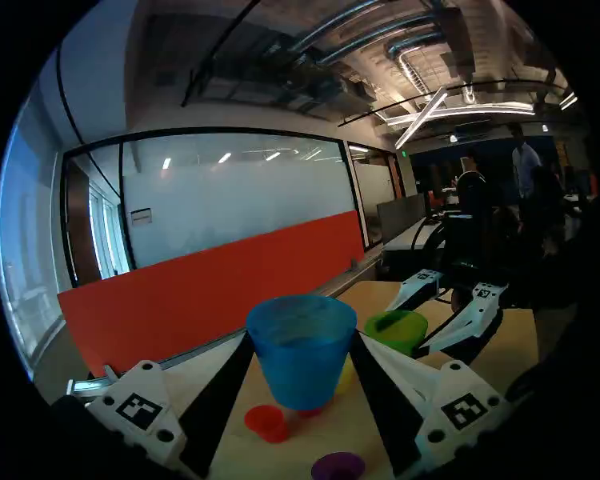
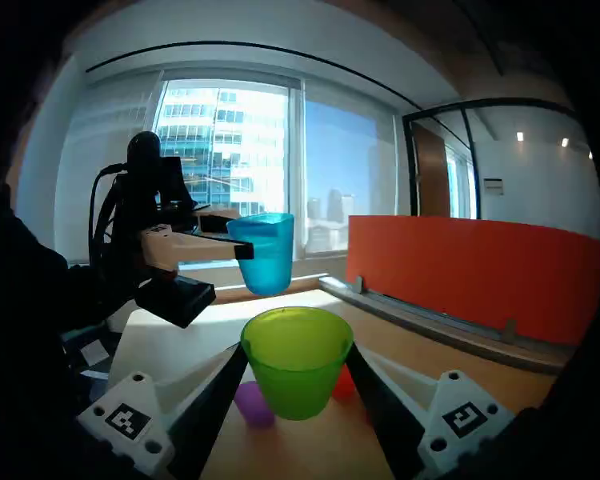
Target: Pour water
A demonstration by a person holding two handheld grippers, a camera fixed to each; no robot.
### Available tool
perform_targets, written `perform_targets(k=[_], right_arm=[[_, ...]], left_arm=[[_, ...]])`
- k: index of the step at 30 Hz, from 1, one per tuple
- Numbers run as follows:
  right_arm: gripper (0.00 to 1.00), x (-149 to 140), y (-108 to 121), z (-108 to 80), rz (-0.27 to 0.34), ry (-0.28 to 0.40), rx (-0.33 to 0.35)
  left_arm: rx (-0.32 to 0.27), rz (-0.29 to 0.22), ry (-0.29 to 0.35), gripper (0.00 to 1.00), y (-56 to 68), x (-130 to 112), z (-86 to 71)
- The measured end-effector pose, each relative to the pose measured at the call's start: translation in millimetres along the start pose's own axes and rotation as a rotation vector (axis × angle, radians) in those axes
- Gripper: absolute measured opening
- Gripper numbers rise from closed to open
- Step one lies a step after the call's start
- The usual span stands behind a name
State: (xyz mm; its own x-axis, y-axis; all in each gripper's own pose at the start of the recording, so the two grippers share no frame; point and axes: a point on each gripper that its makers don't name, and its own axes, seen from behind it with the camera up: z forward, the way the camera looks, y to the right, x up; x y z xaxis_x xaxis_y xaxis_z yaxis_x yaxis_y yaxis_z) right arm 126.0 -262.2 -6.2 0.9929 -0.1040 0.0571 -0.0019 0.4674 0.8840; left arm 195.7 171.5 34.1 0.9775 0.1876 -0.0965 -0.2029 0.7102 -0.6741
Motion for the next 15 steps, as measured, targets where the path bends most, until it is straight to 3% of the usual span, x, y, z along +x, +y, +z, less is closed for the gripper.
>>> perform_targets(k=[15], right_arm=[[0.92,2.3,-0.2,3.4,-0.004,0.003,0.001]], left_arm=[[0.006,0.014,-0.005,0.85,-2.6,1.1,-3.1]])
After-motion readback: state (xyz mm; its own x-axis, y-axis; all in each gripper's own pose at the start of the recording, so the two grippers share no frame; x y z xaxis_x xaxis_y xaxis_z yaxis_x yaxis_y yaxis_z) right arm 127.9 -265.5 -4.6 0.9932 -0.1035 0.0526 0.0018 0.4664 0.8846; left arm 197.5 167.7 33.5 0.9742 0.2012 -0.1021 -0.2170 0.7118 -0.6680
